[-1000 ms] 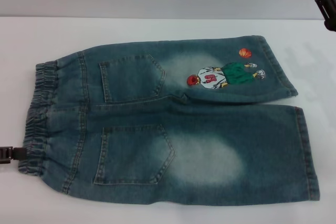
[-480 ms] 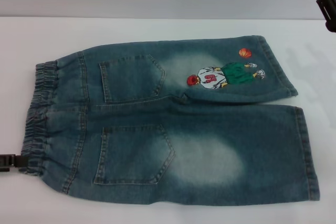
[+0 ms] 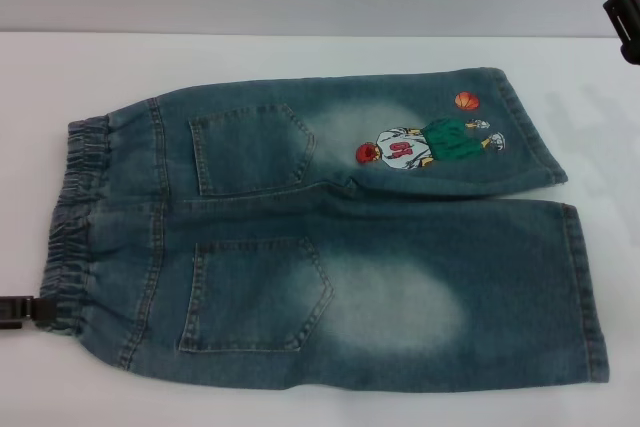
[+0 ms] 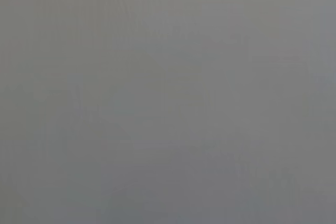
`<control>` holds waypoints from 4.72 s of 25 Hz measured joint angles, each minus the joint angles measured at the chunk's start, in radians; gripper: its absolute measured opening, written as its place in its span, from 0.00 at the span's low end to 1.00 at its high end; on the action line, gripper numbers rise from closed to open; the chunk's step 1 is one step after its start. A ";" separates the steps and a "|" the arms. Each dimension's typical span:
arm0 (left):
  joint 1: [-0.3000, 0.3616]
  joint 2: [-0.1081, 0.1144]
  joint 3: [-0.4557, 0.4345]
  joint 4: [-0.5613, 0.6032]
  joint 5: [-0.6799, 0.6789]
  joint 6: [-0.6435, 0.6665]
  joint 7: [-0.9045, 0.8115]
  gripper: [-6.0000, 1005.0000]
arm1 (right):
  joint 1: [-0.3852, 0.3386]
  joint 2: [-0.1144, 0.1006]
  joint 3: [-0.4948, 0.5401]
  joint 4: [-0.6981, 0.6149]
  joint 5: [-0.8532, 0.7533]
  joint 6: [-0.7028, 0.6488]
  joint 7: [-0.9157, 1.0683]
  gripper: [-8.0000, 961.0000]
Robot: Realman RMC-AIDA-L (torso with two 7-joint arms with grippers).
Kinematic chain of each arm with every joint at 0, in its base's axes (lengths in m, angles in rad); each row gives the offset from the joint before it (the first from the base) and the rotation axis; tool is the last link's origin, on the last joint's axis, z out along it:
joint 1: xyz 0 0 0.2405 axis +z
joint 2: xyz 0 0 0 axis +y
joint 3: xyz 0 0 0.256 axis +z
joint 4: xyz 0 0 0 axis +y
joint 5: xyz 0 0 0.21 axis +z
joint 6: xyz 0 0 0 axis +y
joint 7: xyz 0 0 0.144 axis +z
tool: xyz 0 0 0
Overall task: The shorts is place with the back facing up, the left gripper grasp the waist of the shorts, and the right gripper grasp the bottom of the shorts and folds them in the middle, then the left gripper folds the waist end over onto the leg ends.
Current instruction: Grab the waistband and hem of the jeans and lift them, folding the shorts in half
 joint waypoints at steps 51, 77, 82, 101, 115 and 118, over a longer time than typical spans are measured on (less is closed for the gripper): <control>-0.070 -0.002 0.000 0.007 0.032 0.016 -0.064 0.82 | 0.011 -0.004 0.006 0.002 0.008 0.039 0.003 0.59; -0.092 0.008 0.000 0.008 0.072 0.000 -0.092 0.82 | 0.014 -0.006 0.006 0.002 0.006 0.049 0.005 0.59; -0.092 0.006 0.002 0.008 0.074 0.001 -0.092 0.82 | 0.014 -0.005 0.006 0.002 0.004 0.051 0.005 0.59; -0.098 0.003 0.007 0.002 0.074 0.007 -0.092 0.82 | 0.017 -0.008 0.006 0.002 0.005 0.051 0.007 0.59; -0.100 0.003 0.007 0.000 0.074 0.002 -0.092 0.82 | 0.019 -0.011 0.005 0.002 0.006 0.061 0.009 0.59; -0.100 0.003 0.006 -0.001 0.079 0.002 -0.092 0.82 | 0.020 -0.011 0.004 0.002 0.006 0.062 0.009 0.59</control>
